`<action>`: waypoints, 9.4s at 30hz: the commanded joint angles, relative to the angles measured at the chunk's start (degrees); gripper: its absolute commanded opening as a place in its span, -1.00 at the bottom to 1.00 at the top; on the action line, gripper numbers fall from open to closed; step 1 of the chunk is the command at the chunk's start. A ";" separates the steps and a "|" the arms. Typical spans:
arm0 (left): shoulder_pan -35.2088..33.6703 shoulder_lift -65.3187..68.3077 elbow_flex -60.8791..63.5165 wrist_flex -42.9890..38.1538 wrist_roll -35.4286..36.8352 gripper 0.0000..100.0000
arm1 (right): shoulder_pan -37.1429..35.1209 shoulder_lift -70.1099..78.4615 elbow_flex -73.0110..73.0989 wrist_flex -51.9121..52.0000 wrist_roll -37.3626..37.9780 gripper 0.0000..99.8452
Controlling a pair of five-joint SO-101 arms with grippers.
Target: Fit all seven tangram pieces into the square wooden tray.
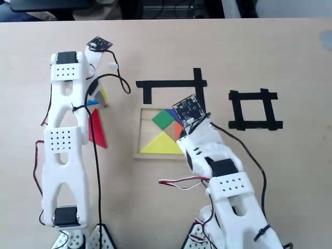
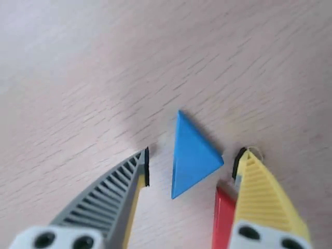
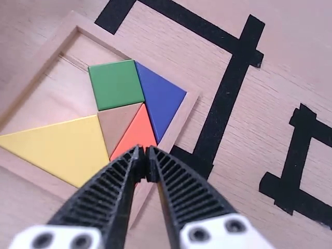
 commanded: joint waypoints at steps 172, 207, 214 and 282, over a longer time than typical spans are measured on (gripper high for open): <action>29.58 -48.62 53.85 -9.41 -19.96 -0.94 | 29.63 -1.45 -0.66 -0.09 2.73 -0.98; 27.03 -29.27 40.04 -15.21 -31.38 -0.94 | 33.49 -1.01 0.57 -3.78 -3.60 -0.98; 27.03 -29.19 40.13 -15.21 -31.56 -0.94 | 33.49 -1.01 0.57 -3.78 -3.60 -0.98; 21.67 -16.79 15.25 9.32 -25.67 -0.94 | 33.49 -1.19 1.01 -4.13 -3.60 -0.98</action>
